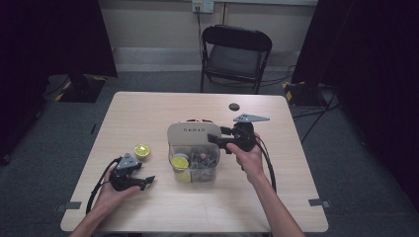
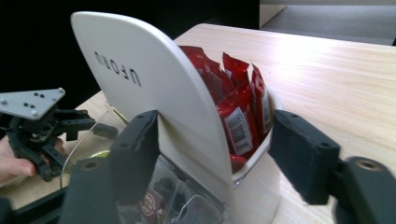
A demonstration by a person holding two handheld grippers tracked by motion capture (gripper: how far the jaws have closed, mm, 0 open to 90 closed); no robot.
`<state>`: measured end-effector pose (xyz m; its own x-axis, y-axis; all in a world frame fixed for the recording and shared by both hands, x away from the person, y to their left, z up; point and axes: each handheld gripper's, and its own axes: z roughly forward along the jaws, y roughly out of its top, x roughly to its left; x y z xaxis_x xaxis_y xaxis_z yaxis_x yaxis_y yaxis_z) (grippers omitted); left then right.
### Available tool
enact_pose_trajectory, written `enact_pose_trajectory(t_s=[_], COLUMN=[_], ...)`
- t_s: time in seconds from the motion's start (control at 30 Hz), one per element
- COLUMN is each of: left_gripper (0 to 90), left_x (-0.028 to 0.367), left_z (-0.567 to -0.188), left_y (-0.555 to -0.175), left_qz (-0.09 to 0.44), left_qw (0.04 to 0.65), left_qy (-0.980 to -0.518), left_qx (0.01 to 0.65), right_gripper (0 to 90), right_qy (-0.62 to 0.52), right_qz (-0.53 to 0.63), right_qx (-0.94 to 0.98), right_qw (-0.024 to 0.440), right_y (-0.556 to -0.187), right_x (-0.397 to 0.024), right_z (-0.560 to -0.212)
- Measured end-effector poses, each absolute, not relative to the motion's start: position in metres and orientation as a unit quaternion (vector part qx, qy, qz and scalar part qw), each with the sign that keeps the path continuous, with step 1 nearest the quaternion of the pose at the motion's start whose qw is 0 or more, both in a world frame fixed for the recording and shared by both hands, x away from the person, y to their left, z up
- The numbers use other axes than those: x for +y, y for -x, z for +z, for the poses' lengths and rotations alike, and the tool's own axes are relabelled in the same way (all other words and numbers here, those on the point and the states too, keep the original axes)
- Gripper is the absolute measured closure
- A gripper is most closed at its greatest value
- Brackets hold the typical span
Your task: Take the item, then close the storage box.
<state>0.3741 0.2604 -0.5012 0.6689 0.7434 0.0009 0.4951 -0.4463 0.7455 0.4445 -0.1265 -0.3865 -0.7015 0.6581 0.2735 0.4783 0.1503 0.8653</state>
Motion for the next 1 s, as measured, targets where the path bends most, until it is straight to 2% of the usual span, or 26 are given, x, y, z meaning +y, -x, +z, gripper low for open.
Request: enact_pose_trajectory(t_s=[0.03, 0.33, 1.0], left_gripper=[21.8, 20.5, 18.7], left_x=[0.26, 0.259, 0.259], left_z=[-0.501, -0.501, -0.502], left_y=[-0.375, -0.375, -0.377], left_qz=[0.167, 0.165, 0.164], left_qw=[0.373, 0.372, 0.372], left_qy=[-0.833, -0.832, -0.833], left_qx=[0.374, 0.377, 0.376], right_gripper=[39.4, 43.7, 43.2], right_qy=[-0.373, -0.355, -0.346], right_qz=[0.534, 0.545, 0.543], right_qx=[0.754, 0.756, 0.761], right_qw=[0.085, 0.073, 0.077], right_y=[-0.444, -0.437, -0.428], right_x=[-0.127, -0.121, -0.12], right_z=[-0.386, -0.383, -0.379])
